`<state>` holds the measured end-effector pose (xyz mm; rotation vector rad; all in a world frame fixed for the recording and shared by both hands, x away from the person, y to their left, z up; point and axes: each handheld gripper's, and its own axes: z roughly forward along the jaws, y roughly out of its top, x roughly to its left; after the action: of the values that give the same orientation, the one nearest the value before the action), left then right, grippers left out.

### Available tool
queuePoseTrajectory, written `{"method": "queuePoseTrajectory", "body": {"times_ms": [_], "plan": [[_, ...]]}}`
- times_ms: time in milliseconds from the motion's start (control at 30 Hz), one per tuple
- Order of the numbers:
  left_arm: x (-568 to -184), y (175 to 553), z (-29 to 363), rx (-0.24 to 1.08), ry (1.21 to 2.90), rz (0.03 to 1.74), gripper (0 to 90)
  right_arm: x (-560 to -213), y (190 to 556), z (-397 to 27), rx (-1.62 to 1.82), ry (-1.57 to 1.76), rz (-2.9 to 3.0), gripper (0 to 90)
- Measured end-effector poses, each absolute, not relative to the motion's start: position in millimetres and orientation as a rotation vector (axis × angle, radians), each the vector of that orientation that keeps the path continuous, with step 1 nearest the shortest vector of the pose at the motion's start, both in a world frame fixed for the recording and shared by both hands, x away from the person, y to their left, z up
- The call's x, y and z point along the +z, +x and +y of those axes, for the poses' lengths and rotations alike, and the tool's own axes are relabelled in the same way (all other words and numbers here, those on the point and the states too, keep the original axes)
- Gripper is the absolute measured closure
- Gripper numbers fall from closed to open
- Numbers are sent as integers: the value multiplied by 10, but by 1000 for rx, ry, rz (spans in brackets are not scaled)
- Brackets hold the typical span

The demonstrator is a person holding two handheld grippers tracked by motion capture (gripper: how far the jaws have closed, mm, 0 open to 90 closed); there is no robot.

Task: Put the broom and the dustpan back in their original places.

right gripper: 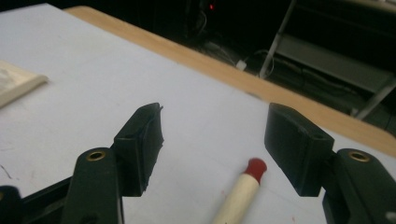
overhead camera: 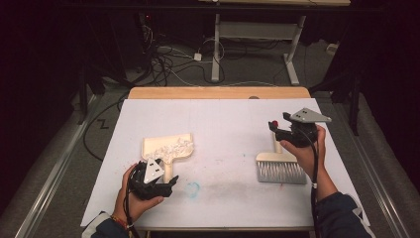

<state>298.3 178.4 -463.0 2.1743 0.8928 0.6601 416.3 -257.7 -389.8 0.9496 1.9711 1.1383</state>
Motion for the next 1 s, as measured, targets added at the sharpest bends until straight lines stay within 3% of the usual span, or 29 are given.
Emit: {"method": "queuePoseTrajectory", "body": {"times_ms": [1000], "plan": [[-4630,2949,1760,696,2193,834,198,-3588,3653,-2491,1211,773,1932,259]]}}
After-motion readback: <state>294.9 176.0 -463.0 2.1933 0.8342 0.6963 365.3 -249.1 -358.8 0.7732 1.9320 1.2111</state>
